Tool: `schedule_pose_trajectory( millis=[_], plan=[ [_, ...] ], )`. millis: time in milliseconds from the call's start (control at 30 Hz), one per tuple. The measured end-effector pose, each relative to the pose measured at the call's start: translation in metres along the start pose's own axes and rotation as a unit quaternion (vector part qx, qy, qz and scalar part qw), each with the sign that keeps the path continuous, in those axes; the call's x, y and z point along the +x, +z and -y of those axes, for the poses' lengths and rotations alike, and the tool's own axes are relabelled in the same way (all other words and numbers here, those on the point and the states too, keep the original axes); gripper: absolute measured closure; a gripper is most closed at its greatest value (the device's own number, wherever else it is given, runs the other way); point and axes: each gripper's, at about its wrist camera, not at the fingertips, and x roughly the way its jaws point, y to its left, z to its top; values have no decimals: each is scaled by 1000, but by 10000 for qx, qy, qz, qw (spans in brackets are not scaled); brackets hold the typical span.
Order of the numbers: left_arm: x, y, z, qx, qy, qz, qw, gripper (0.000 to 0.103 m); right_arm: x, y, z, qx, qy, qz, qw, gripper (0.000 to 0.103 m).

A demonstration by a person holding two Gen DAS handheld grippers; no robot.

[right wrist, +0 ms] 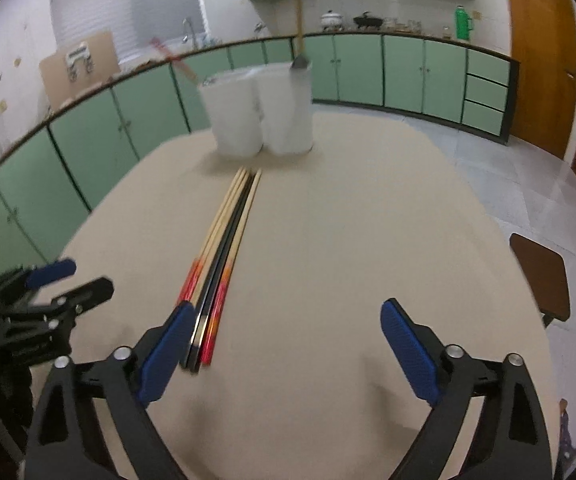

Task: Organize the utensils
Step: 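Return both grippers open to the remaining chopsticks, then grasp a red-patterned chopstick with the right gripper while the left gripper grasps another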

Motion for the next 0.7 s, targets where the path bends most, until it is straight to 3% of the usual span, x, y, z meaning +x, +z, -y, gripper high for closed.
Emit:
schedule_pose_trajectory(
  millis=[133,700],
  plan=[
    [1,-7,-2,28,105,-132,9999,24,7,-11,-7,-99,21,-186,9998,25],
    [-1,-15,-3,-89,121,-173,9997,23,19,-17,-29,-461,-184,-429,9978,34]
  ],
)
